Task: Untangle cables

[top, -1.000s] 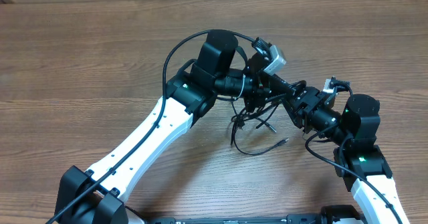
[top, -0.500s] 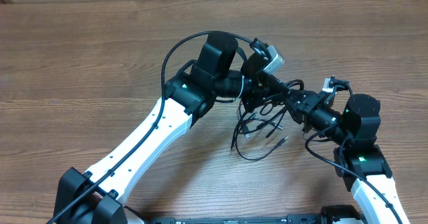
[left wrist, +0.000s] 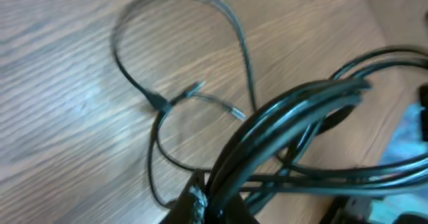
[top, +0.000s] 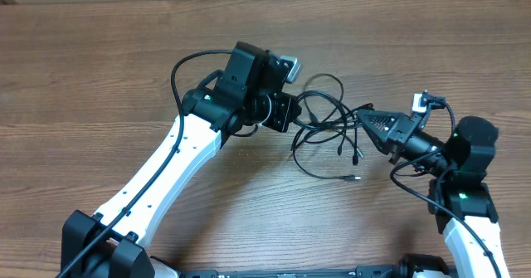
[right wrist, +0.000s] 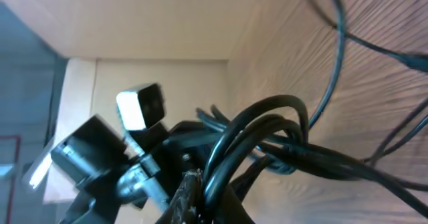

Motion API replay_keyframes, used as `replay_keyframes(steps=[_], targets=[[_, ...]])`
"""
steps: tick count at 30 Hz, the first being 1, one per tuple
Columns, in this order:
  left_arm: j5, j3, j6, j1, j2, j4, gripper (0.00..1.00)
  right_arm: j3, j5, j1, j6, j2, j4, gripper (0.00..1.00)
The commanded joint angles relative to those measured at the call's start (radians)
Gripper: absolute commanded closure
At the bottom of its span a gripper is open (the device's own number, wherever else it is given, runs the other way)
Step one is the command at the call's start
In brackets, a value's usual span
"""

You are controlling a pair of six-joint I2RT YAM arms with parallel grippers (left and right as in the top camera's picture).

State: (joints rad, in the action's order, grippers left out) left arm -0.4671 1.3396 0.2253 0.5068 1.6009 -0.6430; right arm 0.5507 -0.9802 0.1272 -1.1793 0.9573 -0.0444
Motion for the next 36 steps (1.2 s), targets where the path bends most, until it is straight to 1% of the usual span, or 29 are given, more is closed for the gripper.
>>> replay_keyframes(steps=[1, 6, 10, 11, 12, 13, 16, 17, 20, 21, 24, 27, 29, 30, 32, 36], targets=[[0.166, 0.013, -0.098, -0.018, -0.023, -0.057, 0.96, 0.012, -0.121, 0.078, 0.045, -0.007, -0.014, 0.96], [0.348, 0.013, -0.093, -0.018, -0.023, -0.092, 0.96, 0.012, -0.198, 0.139, 0.079, -0.007, -0.014, 0.96], [0.303, 0.013, -0.091, -0.018, -0.023, -0.079, 0.96, 0.012, -0.2, 0.143, 0.089, -0.007, -0.014, 0.96], [0.28, 0.013, -0.091, -0.018, -0.023, -0.069, 0.96, 0.012, -0.2, 0.143, 0.089, -0.007, -0.014, 0.85], [0.251, 0.013, -0.092, -0.018, -0.023, -0.056, 0.96, 0.012, -0.2, 0.143, 0.089, -0.007, -0.014, 0.65], [0.212, 0.013, -0.092, -0.018, -0.023, -0.038, 0.96, 0.012, -0.196, 0.143, 0.089, -0.007, -0.014, 0.41], [0.14, 0.013, -0.091, -0.018, -0.023, 0.012, 0.96, 0.012, -0.189, 0.143, 0.088, -0.007, -0.014, 0.09], [0.116, 0.013, -0.091, -0.018, -0.023, 0.029, 0.96, 0.012, -0.188, 0.143, 0.088, -0.007, -0.014, 0.03], [-0.014, 0.013, -0.09, -0.018, -0.023, 0.104, 0.96, 0.012, -0.173, 0.142, 0.088, -0.007, -0.014, 0.04], [-0.089, 0.013, -0.09, -0.018, -0.023, 0.148, 0.96, 0.012, -0.173, 0.142, 0.088, -0.007, -0.014, 0.04], [-0.23, 0.013, -0.081, -0.014, -0.023, 0.239, 0.96, 0.012, -0.173, 0.142, 0.089, -0.007, -0.014, 0.08], [-0.275, 0.013, -0.024, -0.005, -0.023, 0.279, 0.96, 0.012, -0.173, 0.142, 0.089, -0.007, -0.014, 0.12], [-0.292, 0.013, -0.006, 0.003, -0.023, 0.307, 0.96, 0.012, -0.173, 0.141, 0.098, -0.007, -0.014, 0.19], [-0.293, 0.013, 0.005, 0.008, -0.023, 0.322, 0.96, 0.012, -0.173, 0.14, 0.11, -0.007, -0.014, 0.2], [-0.293, 0.013, 0.034, 0.03, -0.023, 0.351, 0.96, 0.012, -0.171, 0.132, 0.111, -0.006, -0.014, 0.2], [-0.288, 0.013, 0.033, 0.085, -0.023, 0.38, 0.96, 0.012, -0.122, 0.093, 0.115, -0.006, -0.015, 0.19]])
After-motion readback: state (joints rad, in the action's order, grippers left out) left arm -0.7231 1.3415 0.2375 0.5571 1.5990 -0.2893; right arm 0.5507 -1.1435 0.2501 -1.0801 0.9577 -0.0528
